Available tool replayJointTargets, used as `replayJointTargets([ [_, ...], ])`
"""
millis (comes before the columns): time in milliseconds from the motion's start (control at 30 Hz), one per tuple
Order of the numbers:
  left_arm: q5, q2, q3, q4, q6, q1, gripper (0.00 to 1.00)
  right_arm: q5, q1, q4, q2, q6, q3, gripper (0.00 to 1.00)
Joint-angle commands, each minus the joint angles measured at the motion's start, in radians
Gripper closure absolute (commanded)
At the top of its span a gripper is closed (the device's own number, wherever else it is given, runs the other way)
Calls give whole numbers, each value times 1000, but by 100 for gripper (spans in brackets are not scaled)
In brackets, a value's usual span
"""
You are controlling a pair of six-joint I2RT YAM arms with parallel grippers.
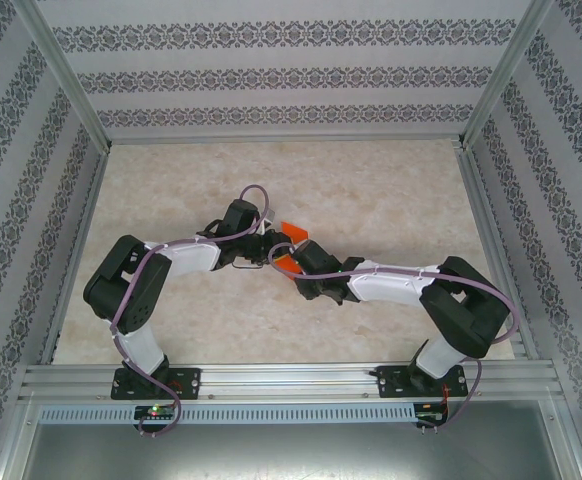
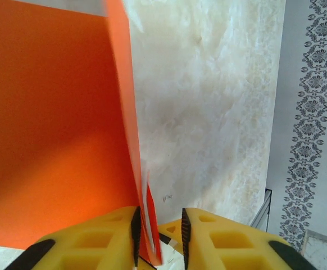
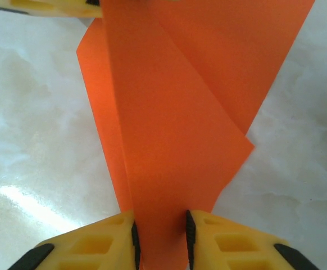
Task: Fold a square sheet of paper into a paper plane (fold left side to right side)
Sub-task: Fourth fold the wing at the center of the table.
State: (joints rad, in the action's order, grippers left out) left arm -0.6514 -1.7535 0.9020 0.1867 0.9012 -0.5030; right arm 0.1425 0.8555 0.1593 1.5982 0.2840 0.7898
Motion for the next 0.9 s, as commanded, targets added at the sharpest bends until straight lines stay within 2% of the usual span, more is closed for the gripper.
replayJointTargets([
  [0,-4,45,19,-31,0,-8,66,12,11,-4,18,-3,21,77],
  [200,25,86,17,-90,-29,-3,58,-1,11,-6,29,-3,13,86],
  [567,48,183,-44,-146,-30,73,43,-31,11,-11,45,-2,2,90],
  [733,53,221,-81,-158,-36,123,42,-41,10,-19,29,7,-8,90],
  [867,57,229,-106,-154,-50,135,45,-99,-4,-46,-4,22,-18,91],
])
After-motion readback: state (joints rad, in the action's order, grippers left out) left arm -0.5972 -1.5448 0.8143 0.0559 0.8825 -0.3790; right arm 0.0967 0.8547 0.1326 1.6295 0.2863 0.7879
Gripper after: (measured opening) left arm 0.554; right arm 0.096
